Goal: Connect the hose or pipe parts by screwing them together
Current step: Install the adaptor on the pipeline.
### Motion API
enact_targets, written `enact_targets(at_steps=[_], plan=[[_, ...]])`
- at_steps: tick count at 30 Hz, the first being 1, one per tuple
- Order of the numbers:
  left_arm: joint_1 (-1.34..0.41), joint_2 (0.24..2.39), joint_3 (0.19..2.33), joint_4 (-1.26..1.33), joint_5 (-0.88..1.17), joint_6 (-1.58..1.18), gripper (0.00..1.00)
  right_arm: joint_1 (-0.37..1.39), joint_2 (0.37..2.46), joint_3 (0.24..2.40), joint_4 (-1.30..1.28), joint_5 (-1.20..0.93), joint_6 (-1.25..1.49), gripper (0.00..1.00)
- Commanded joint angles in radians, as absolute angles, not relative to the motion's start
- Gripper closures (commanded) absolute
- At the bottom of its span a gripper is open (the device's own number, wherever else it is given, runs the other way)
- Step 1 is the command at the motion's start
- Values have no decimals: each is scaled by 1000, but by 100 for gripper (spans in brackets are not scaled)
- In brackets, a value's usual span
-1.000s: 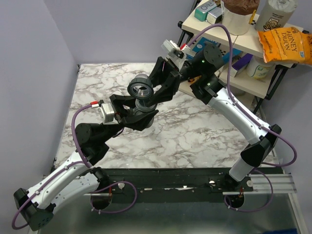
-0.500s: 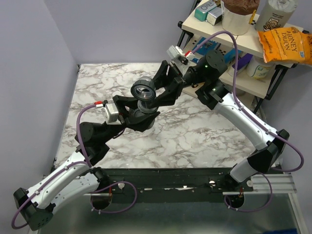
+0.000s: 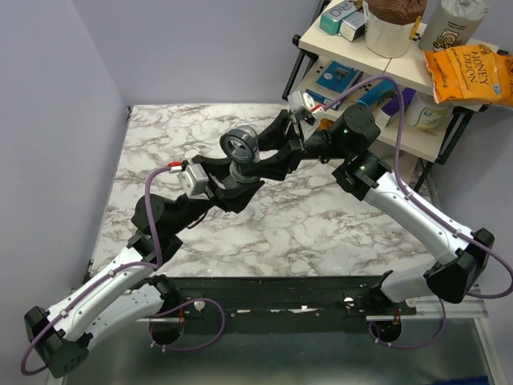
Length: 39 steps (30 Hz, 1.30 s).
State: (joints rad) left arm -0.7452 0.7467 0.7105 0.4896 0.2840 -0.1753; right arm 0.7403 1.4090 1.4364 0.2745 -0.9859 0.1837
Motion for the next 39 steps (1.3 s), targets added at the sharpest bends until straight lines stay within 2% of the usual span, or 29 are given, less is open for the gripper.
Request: enact_targets(at_steps=[1, 12, 25, 31, 32, 34, 36, 37, 39], plan=[[-744, 719, 764, 716, 196, -164, 100, 765, 1402, 1329, 160, -769, 84, 99], [-744, 718, 764, 732, 107, -120, 100, 911, 1301, 1132, 270, -298, 23, 99], [-744, 707, 769, 723, 46, -89, 100, 1155, 1359, 1178, 232, 393, -189, 99], [-744, 703, 770, 710, 34, -80, 100, 1204, 1397, 1206, 216, 538, -161, 99], [-744, 703, 769, 710, 32, -78, 100, 1207, 1402, 1235, 181, 541, -155, 98], [-744, 703, 765, 713, 32, -78, 100, 1209, 1414, 1276, 137, 541, -127, 88], [-744, 703, 764, 716, 32, -80, 100, 1215, 1417, 1316, 91, 541, -115, 83], [-744, 704, 764, 718, 32, -81, 100, 1215, 1416, 1324, 84, 545, -112, 73], [-744, 704, 764, 721, 29, -77, 100, 1215, 1411, 1347, 55, 534, -98, 64]])
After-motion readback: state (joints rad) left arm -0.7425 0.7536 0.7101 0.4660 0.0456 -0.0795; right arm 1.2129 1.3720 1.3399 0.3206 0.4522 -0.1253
